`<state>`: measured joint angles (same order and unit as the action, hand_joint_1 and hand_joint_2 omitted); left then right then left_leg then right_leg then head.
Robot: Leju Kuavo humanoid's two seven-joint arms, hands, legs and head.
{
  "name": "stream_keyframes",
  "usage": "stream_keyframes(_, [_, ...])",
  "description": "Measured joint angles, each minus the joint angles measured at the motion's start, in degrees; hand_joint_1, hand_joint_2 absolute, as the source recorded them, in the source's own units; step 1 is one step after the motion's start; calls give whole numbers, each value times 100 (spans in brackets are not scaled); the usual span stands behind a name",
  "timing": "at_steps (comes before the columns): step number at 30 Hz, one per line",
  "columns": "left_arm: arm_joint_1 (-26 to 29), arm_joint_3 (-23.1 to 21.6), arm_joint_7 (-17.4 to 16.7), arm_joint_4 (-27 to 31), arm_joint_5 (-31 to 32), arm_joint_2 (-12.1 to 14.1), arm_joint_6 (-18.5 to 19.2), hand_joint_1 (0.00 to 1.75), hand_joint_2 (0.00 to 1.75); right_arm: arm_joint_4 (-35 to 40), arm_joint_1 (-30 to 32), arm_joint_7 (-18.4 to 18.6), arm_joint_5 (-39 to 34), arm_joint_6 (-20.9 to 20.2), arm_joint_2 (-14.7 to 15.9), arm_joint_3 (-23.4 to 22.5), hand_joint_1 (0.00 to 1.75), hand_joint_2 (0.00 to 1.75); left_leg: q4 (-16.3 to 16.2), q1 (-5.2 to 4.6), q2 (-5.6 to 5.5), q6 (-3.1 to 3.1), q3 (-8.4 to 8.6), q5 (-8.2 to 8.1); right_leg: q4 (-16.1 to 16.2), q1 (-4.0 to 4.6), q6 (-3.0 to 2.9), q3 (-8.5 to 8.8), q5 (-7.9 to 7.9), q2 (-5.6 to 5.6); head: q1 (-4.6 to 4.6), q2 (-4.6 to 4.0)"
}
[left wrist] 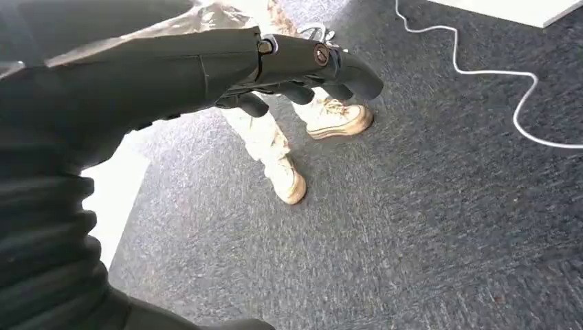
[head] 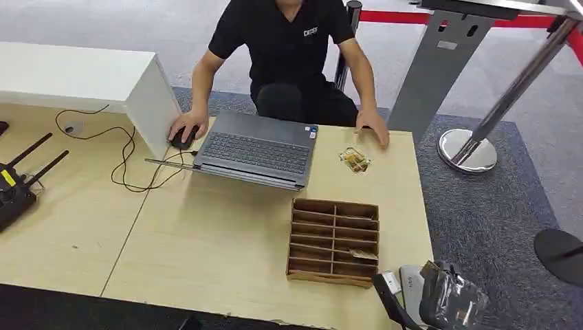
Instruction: Pass the card to the sensor for recognition and then transmit it.
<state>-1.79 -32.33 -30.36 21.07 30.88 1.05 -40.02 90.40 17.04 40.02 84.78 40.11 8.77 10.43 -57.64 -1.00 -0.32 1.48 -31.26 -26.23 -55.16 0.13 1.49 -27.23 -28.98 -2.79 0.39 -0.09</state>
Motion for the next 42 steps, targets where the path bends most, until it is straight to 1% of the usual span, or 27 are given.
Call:
stream_keyframes(13, [6,72,-15,0,42,-17,-2,0,175,-85,3,0,-90,0,-125,-13,175,175,0,0,0,0,0,0,0,0,0,1,0,0,0,0])
stream_keyframes(29, [8,94,0,-2,66,-44,-2,0,175,-155,-7,0,-155,9,-164,-11,175,175,0,0,1,0,3,0,0,0,0,3,0,0,0,0])
stream_keyframes(42, [6,94,79,-41,48,-48,-2,0,175,-103,-56,0,-110,9,-175,-4,175,175,0,0,0,0,3,0,-1,0,0,5,0,0,0,0])
